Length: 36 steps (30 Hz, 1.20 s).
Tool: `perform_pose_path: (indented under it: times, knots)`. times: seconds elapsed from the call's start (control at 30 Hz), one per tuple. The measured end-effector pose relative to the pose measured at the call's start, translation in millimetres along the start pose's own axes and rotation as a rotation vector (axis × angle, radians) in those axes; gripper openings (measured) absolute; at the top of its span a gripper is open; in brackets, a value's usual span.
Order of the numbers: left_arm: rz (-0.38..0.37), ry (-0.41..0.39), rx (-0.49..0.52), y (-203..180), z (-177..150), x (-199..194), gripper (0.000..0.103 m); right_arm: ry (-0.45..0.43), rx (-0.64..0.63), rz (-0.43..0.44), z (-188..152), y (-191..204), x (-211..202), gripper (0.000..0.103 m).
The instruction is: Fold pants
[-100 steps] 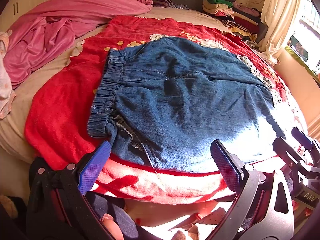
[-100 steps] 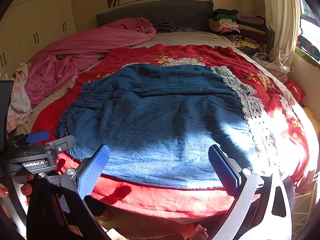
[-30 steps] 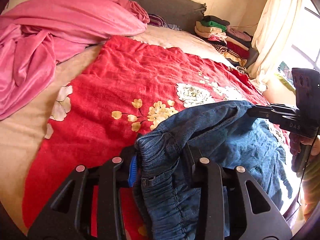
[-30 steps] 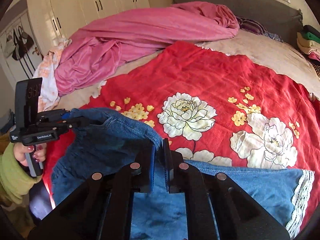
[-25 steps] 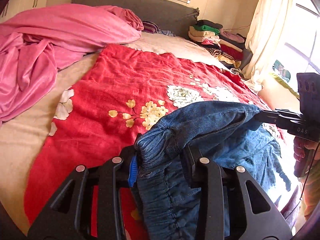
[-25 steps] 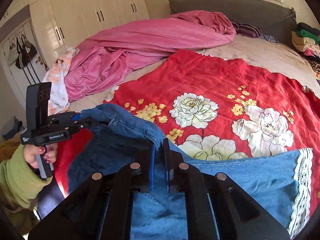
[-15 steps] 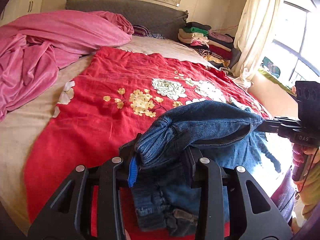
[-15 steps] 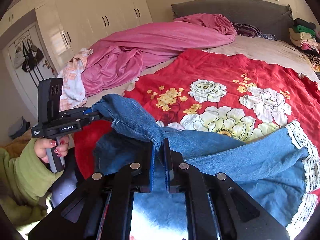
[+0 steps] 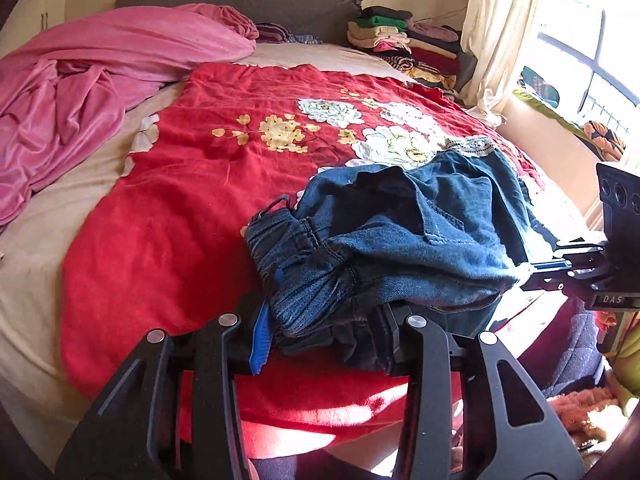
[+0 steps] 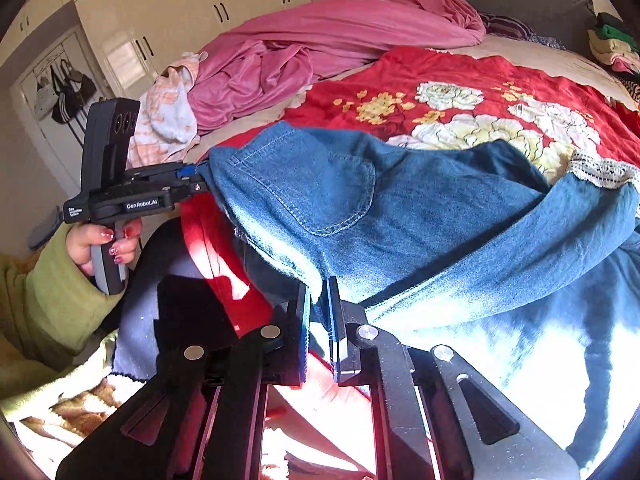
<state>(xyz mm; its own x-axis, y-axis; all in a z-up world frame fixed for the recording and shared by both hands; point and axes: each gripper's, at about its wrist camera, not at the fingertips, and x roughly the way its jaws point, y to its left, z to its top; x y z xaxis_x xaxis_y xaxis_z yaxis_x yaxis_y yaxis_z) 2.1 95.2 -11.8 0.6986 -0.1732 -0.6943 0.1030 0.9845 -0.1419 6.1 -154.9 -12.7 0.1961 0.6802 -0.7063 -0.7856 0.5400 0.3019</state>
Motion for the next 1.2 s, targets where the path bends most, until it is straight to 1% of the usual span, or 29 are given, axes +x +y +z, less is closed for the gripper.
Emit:
perform_pose_path:
  times: [0.03,0.13,0.2,0.23,0.3,0.4,0.47,0.53,0.57,0.6,0.63,0.67,0.7,0.77,0.8,0.83,0.9,0.97,1.03,1.17,1.2]
  knots:
    - [0.001,0.008,0.001,0,-1,0,0.034,0.017,0.006,0.001,-2,1,4,0.007]
    - [0.024,0.046,-0.007,4,-4,1,0.043,0.062,0.002,-0.012,-7,6,15,0.007]
    - [0.011,0.049,-0.037,10,-7,-3,0.044,0.082,0.013,-0.019,-9,6,21,0.01]
    - [0.002,0.053,-0.054,13,-9,-6,0.048,0.092,0.024,-0.021,-10,6,24,0.01]
    - [0.001,0.055,-0.073,16,-13,-13,0.05,0.101,0.024,-0.029,-11,7,27,0.01]
    - [0.012,0.039,-0.078,12,-14,-31,0.05,0.112,-0.009,-0.052,-12,13,28,0.012]
    - [0.001,0.012,-0.081,8,-13,-44,0.05,0.113,0.0,-0.049,-12,12,29,0.013]
    - [0.007,-0.011,-0.074,1,-7,-53,0.05,0.115,0.013,-0.047,-14,11,30,0.013]
    - [-0.006,-0.023,-0.063,-4,-3,-55,0.05,0.114,0.016,-0.042,-12,11,30,0.015]
    - [-0.029,-0.033,-0.056,-10,1,-56,0.05,0.112,0.02,-0.025,-13,12,29,0.02]
    - [-0.057,-0.04,-0.057,-17,6,-54,0.05,0.11,0.027,-0.004,-12,13,27,0.024]
    - [-0.097,-0.039,-0.061,-24,10,-49,0.05,0.103,0.034,0.013,-11,15,24,0.03]
    - [-0.13,-0.033,-0.066,-30,14,-43,0.05,0.089,0.034,0.019,-11,16,20,0.033]
    - [-0.156,-0.01,-0.056,-45,18,-26,0.047,0.05,0.044,0.018,-8,18,8,0.033]
    - [-0.156,0.005,-0.042,-52,18,-18,0.046,0.025,0.055,0.016,-7,17,1,0.033]
    - [-0.136,0.024,-0.033,-56,17,-8,0.045,0.001,0.063,0.006,-5,16,-5,0.033]
    - [-0.086,0.084,-0.031,-58,12,13,0.045,-0.032,0.072,-0.025,-1,12,-14,0.033]
    - [-0.017,0.137,-0.034,-53,3,29,0.044,-0.04,0.079,-0.051,2,7,-15,0.033]
    - [-0.005,0.158,-0.047,-46,-7,36,0.043,-0.018,0.095,-0.071,2,1,-6,0.033]
    - [0.005,0.152,-0.048,-44,-16,39,0.043,0.07,0.148,-0.107,-7,-11,22,0.033]
    - [0.002,0.152,-0.048,-43,-17,40,0.043,0.075,0.158,-0.109,-10,-13,26,0.033]
